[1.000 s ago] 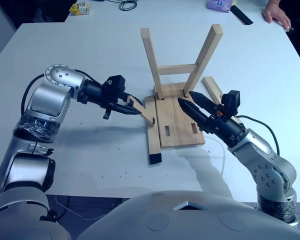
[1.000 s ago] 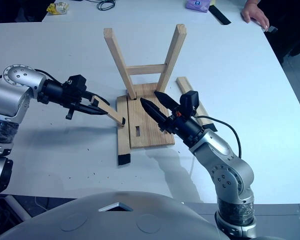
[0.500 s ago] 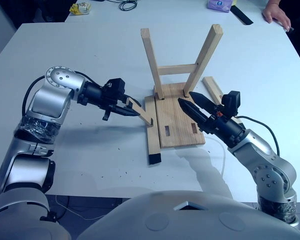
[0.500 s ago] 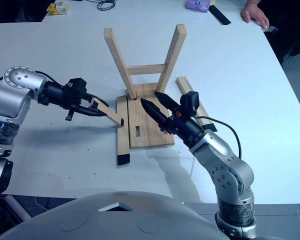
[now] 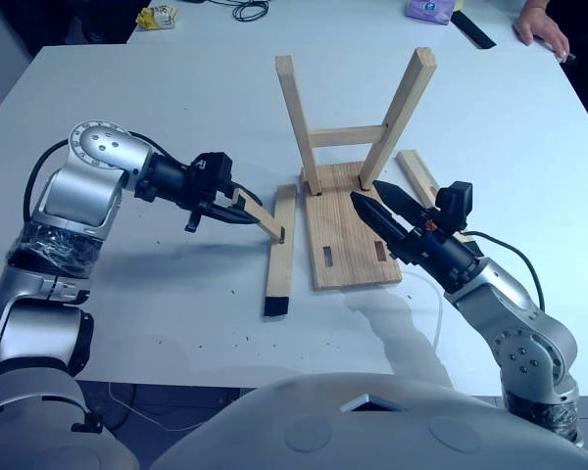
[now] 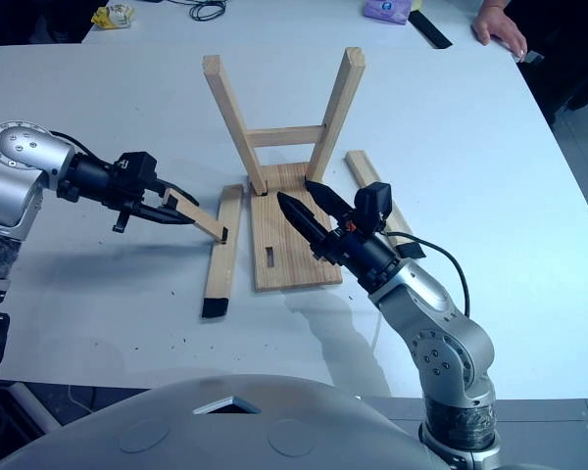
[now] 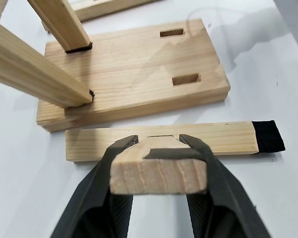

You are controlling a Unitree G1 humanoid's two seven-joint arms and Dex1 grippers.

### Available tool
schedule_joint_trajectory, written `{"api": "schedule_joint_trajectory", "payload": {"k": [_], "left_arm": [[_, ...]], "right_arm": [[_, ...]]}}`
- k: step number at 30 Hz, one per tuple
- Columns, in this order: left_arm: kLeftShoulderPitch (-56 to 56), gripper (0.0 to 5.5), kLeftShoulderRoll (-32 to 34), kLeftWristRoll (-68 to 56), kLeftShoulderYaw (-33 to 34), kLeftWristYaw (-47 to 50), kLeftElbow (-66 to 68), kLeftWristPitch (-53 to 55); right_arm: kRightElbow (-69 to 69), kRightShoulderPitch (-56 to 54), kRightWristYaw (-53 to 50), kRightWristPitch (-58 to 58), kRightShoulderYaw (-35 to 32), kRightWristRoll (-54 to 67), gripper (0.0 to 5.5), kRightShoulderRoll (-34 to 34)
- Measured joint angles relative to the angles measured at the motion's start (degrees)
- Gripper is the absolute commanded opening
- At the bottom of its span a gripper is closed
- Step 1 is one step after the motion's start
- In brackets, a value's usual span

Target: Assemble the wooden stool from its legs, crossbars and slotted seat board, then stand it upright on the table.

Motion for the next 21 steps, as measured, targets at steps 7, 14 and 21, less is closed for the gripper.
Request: {"api": "schedule_joint_trajectory", "payload": {"k": [7,14,21], "left_arm": [[-10.8,1.31,-0.3,6.1,-6.3,-3.1,10.9,-7.0],[-19.1,1.31,0.0,7.6,-16.1,-3.0,20.2,-15.9],[-25.9,1.31,-0.5,8.0,-23.0,-3.0,32.1,-21.5]], "right_arm": [[-3.1,6.1,-3.8,-4.4,4.3,-4.1,3.30,4.1],[-4.5,12.9,-7.2,-11.0,10.6,-9.9,3.30,8.5],[-4.6,16.8,-8.3,-15.3,14.4,-13.3,3.30,10.0]]}}
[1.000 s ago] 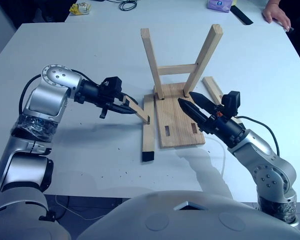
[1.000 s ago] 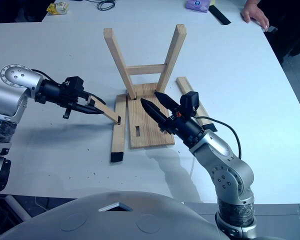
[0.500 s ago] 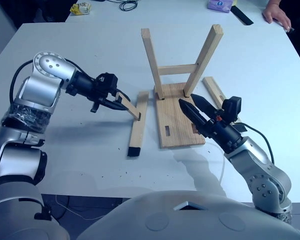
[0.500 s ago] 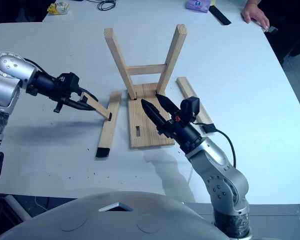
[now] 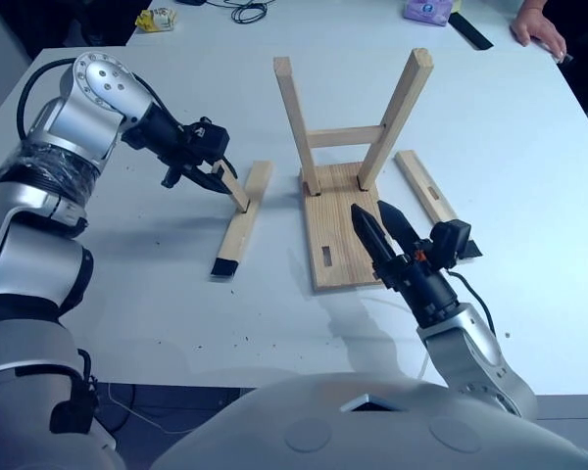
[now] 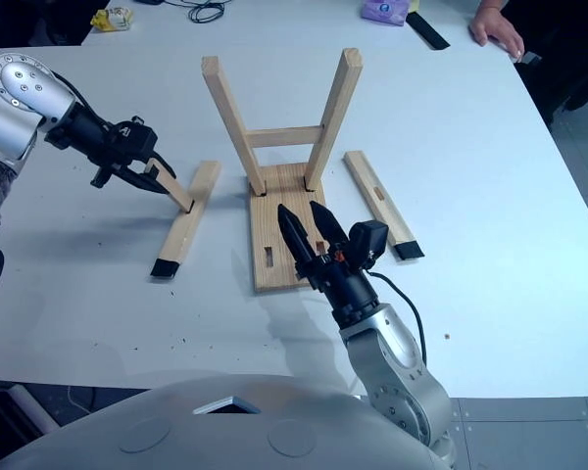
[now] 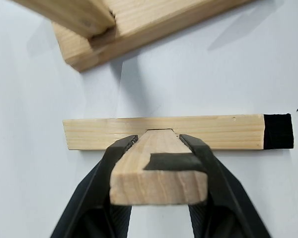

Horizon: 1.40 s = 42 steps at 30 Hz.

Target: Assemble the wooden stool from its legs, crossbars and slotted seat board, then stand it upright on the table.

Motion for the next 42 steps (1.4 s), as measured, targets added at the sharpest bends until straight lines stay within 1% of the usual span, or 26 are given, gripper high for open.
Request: {"api": "schedule_joint_trajectory", "payload": {"k": [5,10,14,22,26,30,31,32,33,35,40,42], "left_arm": [[-2.2,1.31,2.8,-5.2,-7.3,0.8,2.7,-2.7],[-2.7,1.31,4.7,-8.1,-10.4,0.9,4.8,-4.0],[-2.5,1.31,6.3,-9.9,-11.7,1.0,4.8,-4.6],[0.1,1.31,9.6,-12.6,-11.2,1.5,1.9,-4.4],[2.3,1.31,10.2,-12.8,-8.4,1.6,1.1,-3.7],[3.9,1.31,7.1,-11.7,-3.5,1.5,2.6,-1.3],[4.3,1.60,6.3,-11.1,-2.2,1.6,2.7,-0.4],[4.5,1.76,5.8,-10.5,-1.5,1.7,2.4,0.1],[5.7,1.95,4.9,-7.2,-1.0,2.1,1.9,1.2],[8.7,2.21,2.4,-6.6,0.3,2.2,1.1,1.8],[9.7,2.94,1.7,-2.1,5.2,4.1,1.2,2.4],[10.3,2.97,1.3,-0.8,7.6,6.9,1.6,2.4]], "right_arm": [[-0.7,0.6,0.0,-0.2,-0.1,0.6,3.30,-0.9],[-1.7,1.9,-0.1,0.5,-0.2,1.8,3.30,-2.7],[-2.6,2.3,-0.4,1.2,-0.4,3.0,3.30,-3.7],[-3.3,2.2,-0.5,3.3,-2.8,6.5,3.30,-6.6],[-3.3,1.4,-0.5,4.0,-4.2,7.4,3.30,-7.3],[-3.3,0.3,-0.9,4.2,-4.3,7.5,3.30,-7.1],[-3.2,0.0,-1.0,4.2,-4.3,7.5,3.30,-7.0],[-3.2,-0.2,-1.0,4.2,-4.3,7.4,3.30,-6.9],[-3.0,-0.5,-1.0,4.2,-4.3,7.4,3.30,-6.7],[-2.6,-1.0,-1.0,4.2,-4.4,7.4,3.30,-6.5],[-1.5,-1.7,-0.7,4.2,-4.8,7.4,3.30,-6.5],[-0.7,-1.8,-0.3,4.2,-5.4,7.5,3.30,-6.6]]}}
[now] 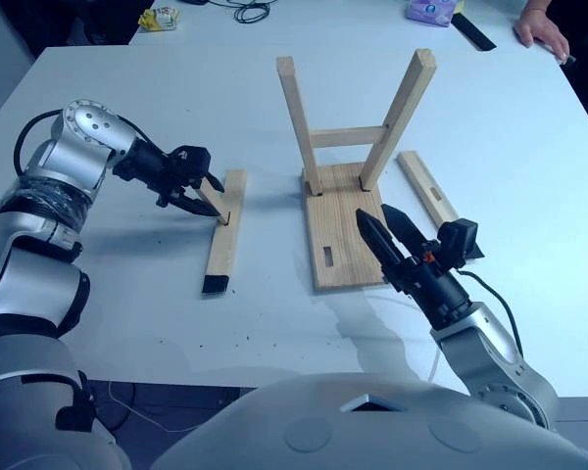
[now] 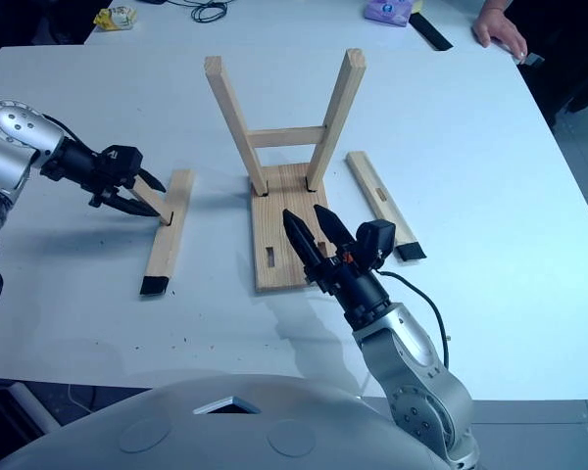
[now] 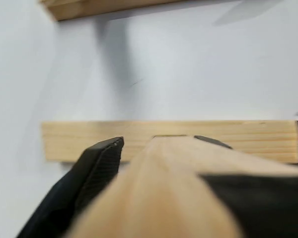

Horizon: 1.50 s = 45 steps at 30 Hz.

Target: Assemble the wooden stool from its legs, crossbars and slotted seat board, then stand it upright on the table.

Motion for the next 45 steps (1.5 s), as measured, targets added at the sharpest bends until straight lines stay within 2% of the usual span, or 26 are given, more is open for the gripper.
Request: {"api": "schedule_joint_trajectory", "payload": {"k": [5,12,20,23,27,31,34,37,45], "left_arm": [[4.5,2.97,-0.5,0.2,6.8,4.0,-3.3,2.5],[18.0,2.97,2.2,-7.3,19.8,9.3,-24.5,15.5],[25.8,2.97,5.1,-9.7,34.6,18.9,-34.9,21.7],[31.9,2.97,2.8,-14.7,43.7,25.5,-43.5,26.1],[42.8,2.97,-6.4,-23.1,51.5,36.5,-58.8,32.7],[45.6,2.97,-16.4,-26.4,54.3,48.8,-65.5,34.0],[44.9,2.97,-25.5,-21.9,54.2,61.5,-66.4,30.0],[44.8,2.97,-32.0,-19.2,52.6,68.8,-66.3,27.2],[39.8,2.97,-37.3,-12.6,48.8,75.9,-59.6,21.0]], "right_arm": [[2.1,-2.8,2.1,0.8,-2.9,2.3,3.30,-1.5],[6.3,-10.6,5.4,4.9,-7.4,6.8,3.30,-6.0],[9.2,-15.0,8.4,9.1,-9.5,10.4,3.30,-9.4],[11.1,-17.5,9.8,10.6,-10.6,11.3,3.30,-10.7],[14.3,-22.8,12.1,13.3,-11.4,12.6,3.30,-12.5],[17.0,-27.3,14.2,15.2,-11.8,13.2,3.30,-13.9],[20.0,-31.4,15.5,16.3,-11.6,13.2,3.30,-13.9],[22.0,-34.6,17.2,17.2,-10.7,13.0,3.30,-14.0],[24.3,-37.4,19.2,18.2,-9.5,10.9,3.30,-13.7]]}}
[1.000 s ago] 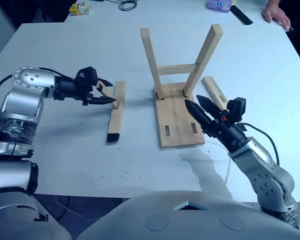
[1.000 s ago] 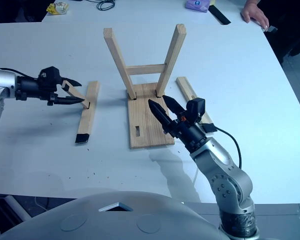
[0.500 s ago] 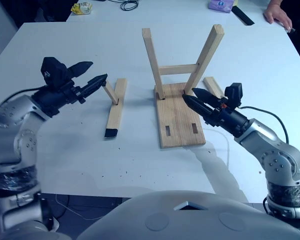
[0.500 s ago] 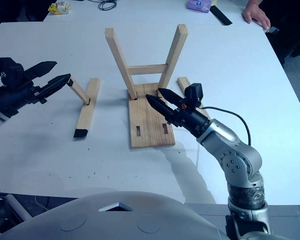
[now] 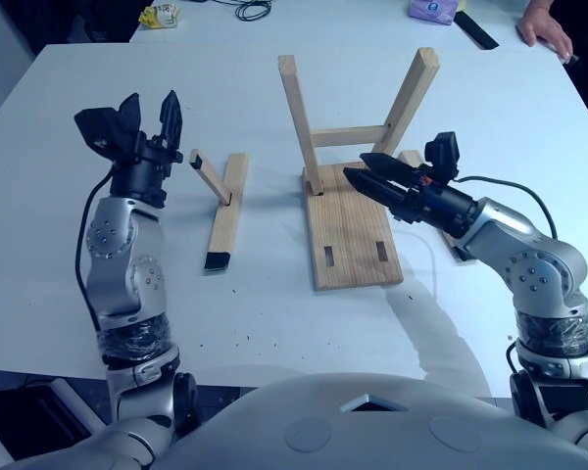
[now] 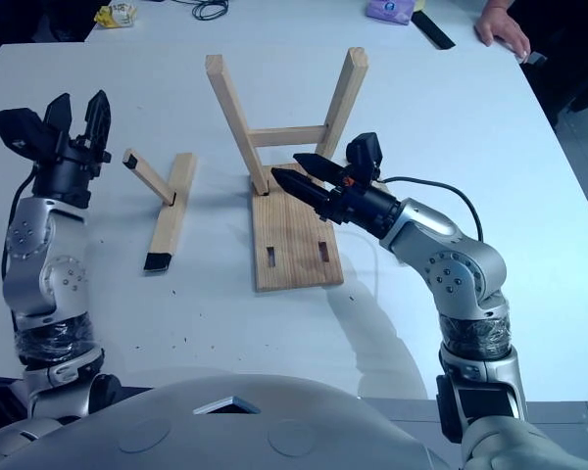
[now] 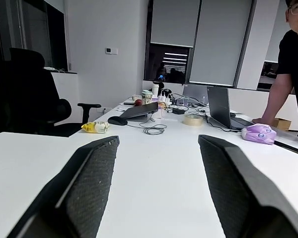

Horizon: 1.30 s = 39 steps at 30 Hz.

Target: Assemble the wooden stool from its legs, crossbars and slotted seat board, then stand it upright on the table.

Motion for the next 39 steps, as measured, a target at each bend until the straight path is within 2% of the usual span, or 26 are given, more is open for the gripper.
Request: {"api": "schedule_joint_trajectory", "payload": {"k": [9,16,19,22,30,33,35,39], "left_arm": [[-8.3,2.97,0.8,2.9,-2.6,0.3,7.2,-3.6],[-12.1,2.97,3.4,2.8,-0.6,1.1,-4.2,-5.8],[-10.0,2.97,2.5,2.4,-1.2,3.3,-7.3,-0.3],[-2.9,2.97,0.1,1.5,-3.4,5.7,-3.8,11.8],[-0.3,2.97,-4.2,-1.3,-5.0,3.7,0.4,7.2],[5.5,2.97,-6.3,-4.0,-5.2,2.9,-1.4,9.6],[7.2,2.97,-6.3,-5.4,-4.8,2.8,-5.1,9.9],[3.7,2.97,-5.0,-9.3,-2.3,3.0,-16.0,8.7]], "right_arm": [[0.0,-0.1,0.3,0.0,1.8,-2.0,3.30,2.0],[-0.2,-0.1,0.3,0.1,1.7,-2.3,3.30,2.7],[-0.6,0.4,0.2,0.6,1.6,-2.3,3.30,2.6],[-0.6,0.6,0.2,0.8,1.5,-2.3,3.30,2.5],[-0.4,-1.0,0.1,1.6,1.1,-2.4,3.30,2.4],[-0.4,-1.0,0.3,1.7,0.8,-2.4,3.30,2.3],[-0.6,-0.2,0.2,1.7,0.6,-2.5,3.30,2.2],[-1.3,0.9,0.0,1.7,0.6,-2.5,3.30,2.3]]}}
